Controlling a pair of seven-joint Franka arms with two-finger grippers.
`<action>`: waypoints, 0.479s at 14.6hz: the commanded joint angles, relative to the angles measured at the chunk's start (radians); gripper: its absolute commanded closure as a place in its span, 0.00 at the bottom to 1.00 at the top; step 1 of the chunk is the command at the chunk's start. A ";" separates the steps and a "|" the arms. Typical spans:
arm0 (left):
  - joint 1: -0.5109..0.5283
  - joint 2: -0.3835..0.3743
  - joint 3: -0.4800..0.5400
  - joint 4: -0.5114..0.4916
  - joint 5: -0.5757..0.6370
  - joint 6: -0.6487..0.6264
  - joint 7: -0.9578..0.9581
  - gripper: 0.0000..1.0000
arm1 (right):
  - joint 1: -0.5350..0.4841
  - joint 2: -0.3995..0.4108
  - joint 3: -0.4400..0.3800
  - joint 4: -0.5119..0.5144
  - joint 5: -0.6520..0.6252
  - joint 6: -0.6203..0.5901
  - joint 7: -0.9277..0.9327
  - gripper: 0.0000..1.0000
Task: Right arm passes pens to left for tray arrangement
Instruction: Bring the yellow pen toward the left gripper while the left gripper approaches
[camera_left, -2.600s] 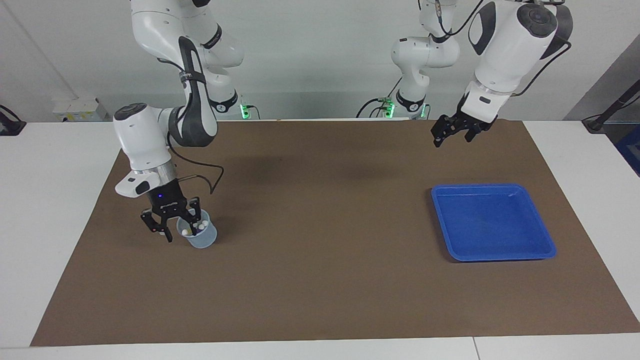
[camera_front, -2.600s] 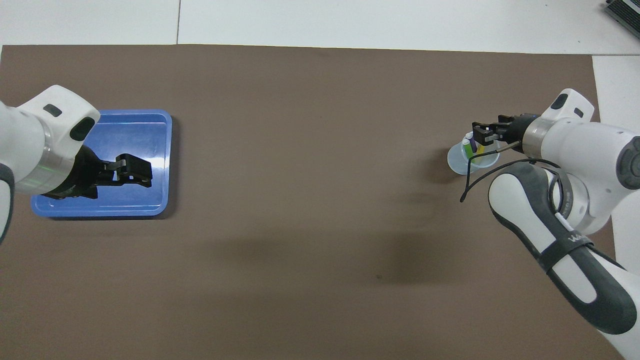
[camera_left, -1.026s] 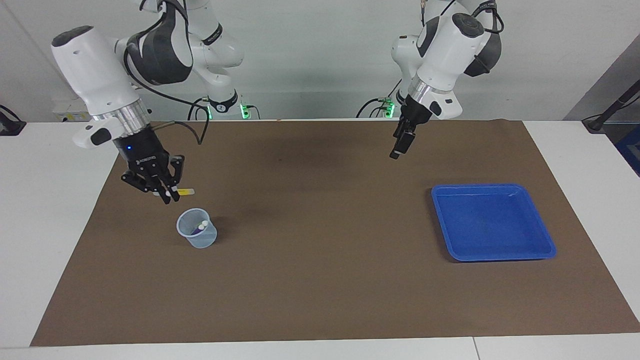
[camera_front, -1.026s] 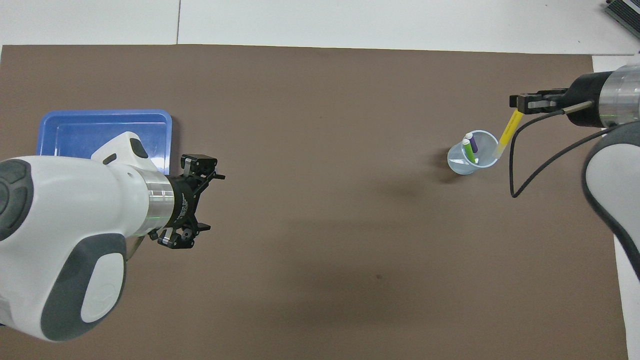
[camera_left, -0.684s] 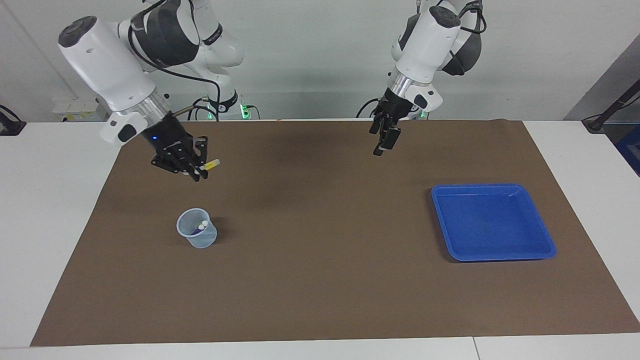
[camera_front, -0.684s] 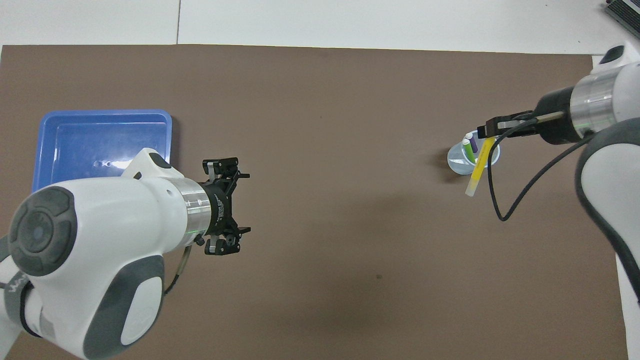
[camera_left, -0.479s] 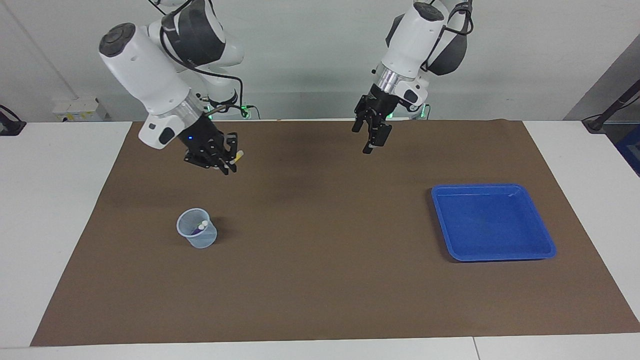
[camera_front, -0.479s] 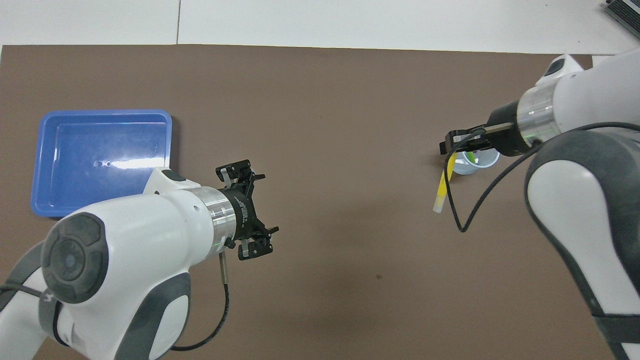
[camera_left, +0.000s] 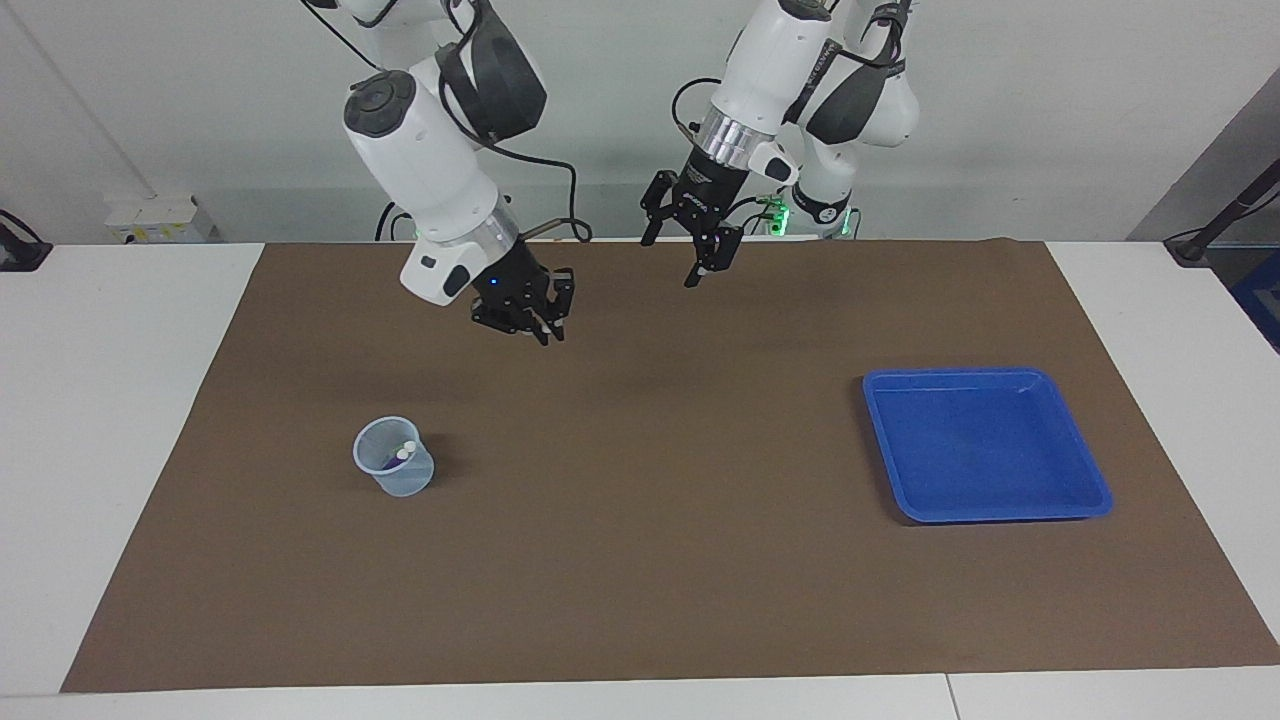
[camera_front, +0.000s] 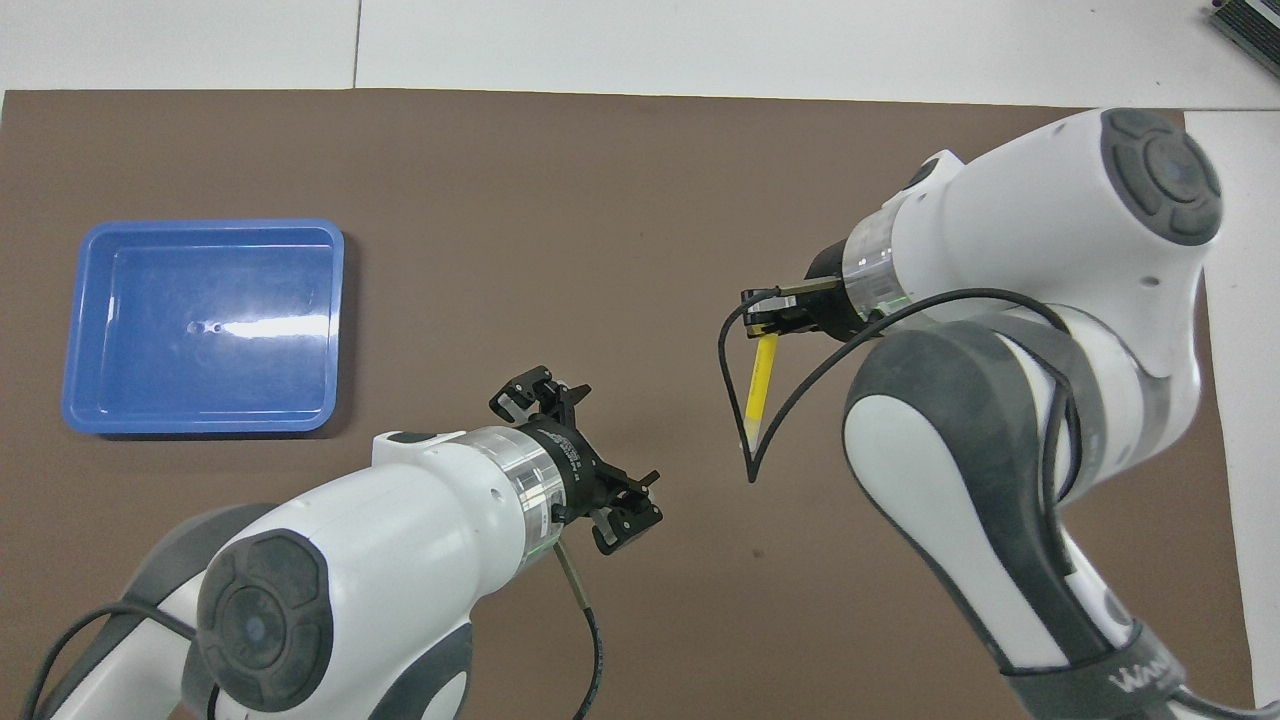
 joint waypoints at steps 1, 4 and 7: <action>-0.047 0.010 0.015 -0.046 -0.006 0.082 -0.160 0.00 | 0.026 0.018 -0.003 0.021 0.018 0.011 0.039 1.00; -0.085 0.070 0.015 -0.050 -0.006 0.205 -0.232 0.00 | 0.069 0.018 -0.003 0.020 0.004 0.025 0.068 1.00; -0.113 0.136 0.015 -0.044 -0.005 0.292 -0.249 0.00 | 0.089 0.018 -0.001 0.021 0.006 0.048 0.088 1.00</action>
